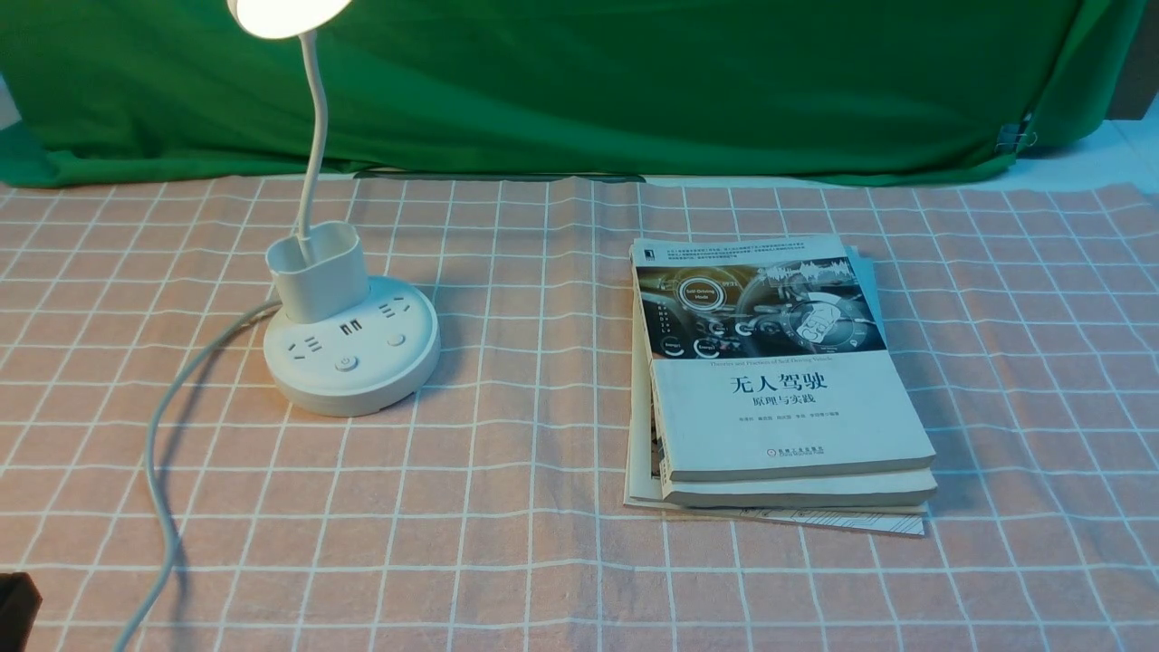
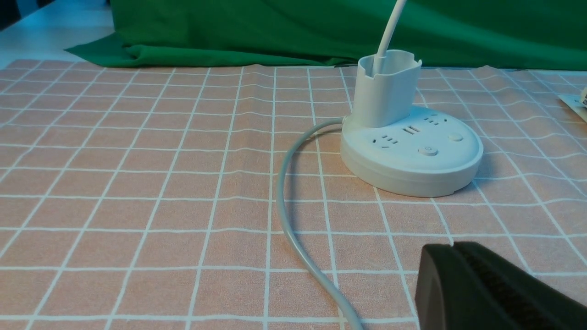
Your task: Turn on the table lamp on the pink coffee tablecloth with your hand.
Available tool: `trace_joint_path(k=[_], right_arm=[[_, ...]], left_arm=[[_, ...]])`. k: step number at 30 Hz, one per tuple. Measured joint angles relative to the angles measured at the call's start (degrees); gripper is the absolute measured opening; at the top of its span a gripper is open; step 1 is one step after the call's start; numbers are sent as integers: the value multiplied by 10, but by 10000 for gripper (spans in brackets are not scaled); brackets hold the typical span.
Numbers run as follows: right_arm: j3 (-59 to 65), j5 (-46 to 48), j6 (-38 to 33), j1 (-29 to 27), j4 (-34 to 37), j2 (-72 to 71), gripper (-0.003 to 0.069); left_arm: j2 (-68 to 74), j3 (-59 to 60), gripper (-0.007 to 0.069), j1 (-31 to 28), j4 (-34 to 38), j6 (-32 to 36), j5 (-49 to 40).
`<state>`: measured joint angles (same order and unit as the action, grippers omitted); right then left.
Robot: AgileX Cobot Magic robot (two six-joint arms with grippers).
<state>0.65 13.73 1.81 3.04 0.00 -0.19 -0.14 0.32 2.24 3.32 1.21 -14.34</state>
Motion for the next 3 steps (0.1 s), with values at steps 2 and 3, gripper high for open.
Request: trace_joint_path(k=[2, 3], right_arm=[[0, 0, 0, 0, 0, 0, 238], [0, 0, 0, 0, 0, 0, 238]], left_arm=[[0, 0, 21, 0, 0, 0, 0], [0, 0, 21, 0, 0, 0, 0]])
